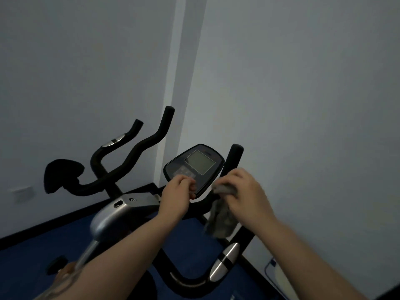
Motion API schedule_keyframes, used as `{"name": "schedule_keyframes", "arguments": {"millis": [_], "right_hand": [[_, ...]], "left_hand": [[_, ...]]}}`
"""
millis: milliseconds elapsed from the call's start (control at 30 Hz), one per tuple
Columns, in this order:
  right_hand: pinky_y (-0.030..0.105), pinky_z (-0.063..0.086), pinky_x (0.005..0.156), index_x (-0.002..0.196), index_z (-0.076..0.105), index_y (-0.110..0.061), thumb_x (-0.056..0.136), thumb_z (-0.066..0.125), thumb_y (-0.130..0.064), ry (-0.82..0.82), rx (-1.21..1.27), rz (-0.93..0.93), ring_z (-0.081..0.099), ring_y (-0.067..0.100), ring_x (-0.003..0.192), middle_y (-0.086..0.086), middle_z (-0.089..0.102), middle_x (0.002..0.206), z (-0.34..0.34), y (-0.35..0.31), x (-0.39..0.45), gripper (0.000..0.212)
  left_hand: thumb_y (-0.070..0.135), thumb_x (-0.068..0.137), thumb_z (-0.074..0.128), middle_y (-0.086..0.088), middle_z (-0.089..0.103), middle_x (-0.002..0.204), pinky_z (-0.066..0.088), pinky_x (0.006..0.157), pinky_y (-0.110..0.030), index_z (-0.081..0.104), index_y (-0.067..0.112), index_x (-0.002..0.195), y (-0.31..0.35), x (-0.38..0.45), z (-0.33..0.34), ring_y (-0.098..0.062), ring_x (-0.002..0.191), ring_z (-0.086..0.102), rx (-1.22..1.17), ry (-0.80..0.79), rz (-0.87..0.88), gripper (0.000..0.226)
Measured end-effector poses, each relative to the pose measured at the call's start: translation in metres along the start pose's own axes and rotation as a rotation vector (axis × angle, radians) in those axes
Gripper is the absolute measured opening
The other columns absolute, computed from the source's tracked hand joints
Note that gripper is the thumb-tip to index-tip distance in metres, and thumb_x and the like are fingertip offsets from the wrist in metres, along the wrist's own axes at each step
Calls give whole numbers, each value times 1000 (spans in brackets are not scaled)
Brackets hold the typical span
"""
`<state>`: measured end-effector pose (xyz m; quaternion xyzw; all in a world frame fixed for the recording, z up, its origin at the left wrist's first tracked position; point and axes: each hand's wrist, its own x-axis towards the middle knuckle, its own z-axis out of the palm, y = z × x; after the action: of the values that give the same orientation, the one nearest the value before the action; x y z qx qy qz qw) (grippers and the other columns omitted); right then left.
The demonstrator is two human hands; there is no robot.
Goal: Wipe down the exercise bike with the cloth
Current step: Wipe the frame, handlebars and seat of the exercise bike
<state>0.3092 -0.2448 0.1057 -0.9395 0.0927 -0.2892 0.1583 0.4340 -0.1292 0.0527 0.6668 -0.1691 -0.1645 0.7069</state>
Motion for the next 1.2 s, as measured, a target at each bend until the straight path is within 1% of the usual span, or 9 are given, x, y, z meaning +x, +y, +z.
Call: {"name": "schedule_keyframes", "arguments": {"millis": [133,300,433,600,800,933,1033,1133,1200], "right_hand": [[14,42,86,97,70,-23,69,59,13,297,2,-124,52,13,100,-8,49,102,-37,33,32,47],[22,49,80,89,71,-20,67,63,18,167,243,-111,57,5,95,-11,52,99,-18,62,39,45],[23,47,76,83,74,-24,63,61,16,-194,287,-199,59,7,91,-10,56,94,-18,81,31,46],[19,52,70,89,71,-26,68,61,4,271,456,-201,58,6,97,-17,54,100,-23,78,45,38],[27,53,77,87,73,-21,66,63,10,55,484,-263,58,6,96,-9,56,99,-8,83,32,39],[19,48,85,95,69,-30,77,71,-4,318,560,-267,57,4,101,-13,56,104,-35,73,70,32],[24,43,99,100,70,-21,86,68,-7,244,461,-305,56,12,114,-9,61,114,-27,57,84,20],[22,46,92,103,70,-17,88,68,-10,117,333,-310,59,10,104,-6,63,107,-10,55,84,16],[10,44,79,101,69,-21,89,69,-26,108,349,-238,59,2,90,-8,64,97,-12,55,93,13]], "left_hand": [[23,98,42,-1,70,89,51,78,-38,65,21,83,-3,8,10,-20,82,66,256,-37,26,27],[18,101,35,-2,61,114,40,61,-31,53,20,113,-16,6,14,-22,92,59,1232,-144,243,22],[26,104,31,-5,59,109,40,59,-34,46,19,124,-20,1,21,-26,90,62,1315,-5,278,25],[36,107,25,5,50,65,42,51,-32,51,21,79,-25,-3,27,-15,60,54,1364,146,259,41],[38,105,18,7,37,57,16,41,-29,47,23,74,-27,-8,29,-11,47,32,1429,243,252,45],[34,106,25,6,38,54,28,42,-29,39,22,69,-25,-7,33,-16,53,50,1408,247,297,42],[35,106,33,7,36,49,26,41,-28,38,21,60,-26,-8,32,-16,47,46,1372,262,258,48],[22,96,59,10,27,48,18,38,-23,64,17,76,-21,-12,31,-16,39,35,1410,209,340,21],[24,102,47,9,31,53,21,39,-26,62,20,90,-22,-10,31,-17,46,42,1461,208,328,20]]}}
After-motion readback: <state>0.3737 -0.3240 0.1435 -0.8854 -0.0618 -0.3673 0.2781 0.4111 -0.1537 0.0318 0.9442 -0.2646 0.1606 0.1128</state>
